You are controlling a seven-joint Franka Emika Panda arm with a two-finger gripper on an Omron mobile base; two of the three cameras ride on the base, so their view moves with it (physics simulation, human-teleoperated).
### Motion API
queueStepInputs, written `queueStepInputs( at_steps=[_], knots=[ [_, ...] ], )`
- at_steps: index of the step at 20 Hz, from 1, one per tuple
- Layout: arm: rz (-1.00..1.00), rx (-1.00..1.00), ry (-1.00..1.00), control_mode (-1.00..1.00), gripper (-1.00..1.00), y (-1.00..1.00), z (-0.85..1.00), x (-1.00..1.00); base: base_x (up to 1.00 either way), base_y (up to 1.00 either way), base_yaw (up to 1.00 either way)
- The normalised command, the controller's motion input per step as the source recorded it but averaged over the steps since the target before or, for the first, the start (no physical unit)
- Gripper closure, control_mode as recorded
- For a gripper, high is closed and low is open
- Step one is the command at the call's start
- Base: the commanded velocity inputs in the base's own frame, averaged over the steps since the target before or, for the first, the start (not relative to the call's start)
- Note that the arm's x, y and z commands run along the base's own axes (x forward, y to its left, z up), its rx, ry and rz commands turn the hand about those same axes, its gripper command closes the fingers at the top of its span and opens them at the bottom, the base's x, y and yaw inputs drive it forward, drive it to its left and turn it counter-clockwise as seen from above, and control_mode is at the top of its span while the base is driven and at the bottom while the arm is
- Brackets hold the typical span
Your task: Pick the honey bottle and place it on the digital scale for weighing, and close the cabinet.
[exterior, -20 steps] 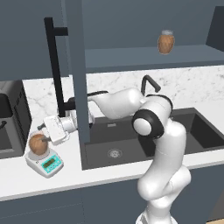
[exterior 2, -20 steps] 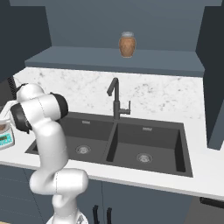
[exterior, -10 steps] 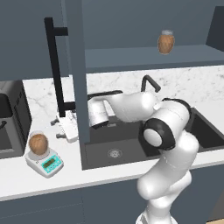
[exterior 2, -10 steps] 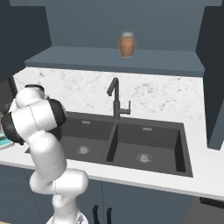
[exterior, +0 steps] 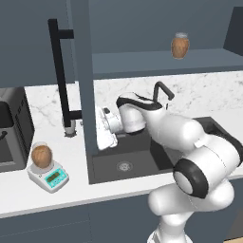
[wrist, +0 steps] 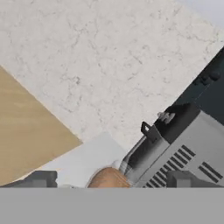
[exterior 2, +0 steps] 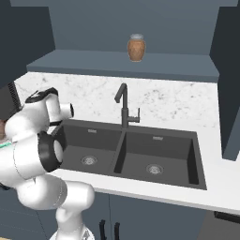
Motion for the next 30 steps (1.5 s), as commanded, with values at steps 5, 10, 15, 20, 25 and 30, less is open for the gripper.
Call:
queueStepInputs(
  at_steps=[5,10,15,20,25,30],
  knots=[
    [-0.16,0.00,-0.49,-1.00,-1.00,-0.93,0.27,0.00,0.00,0.00,0.00],
    [-0.14,0.05,-0.69,-1.00,-1.00,-0.84,0.22,0.08,0.00,0.00,0.00],
    [-0.17,0.12,-0.46,-1.00,-1.00,-0.94,0.28,0.24,0.00,0.00,0.00],
    [-0.16,0.11,-0.08,-1.00,-1.00,-1.00,0.59,0.07,0.00,0.00,0.00],
    [-0.14,0.08,0.00,-1.00,-1.00,-1.00,0.65,0.00,0.00,0.00,0.00],
    [-0.32,0.00,0.01,-1.00,-1.00,-1.00,-0.07,-0.02,0.00,0.00,0.00]
  ],
)
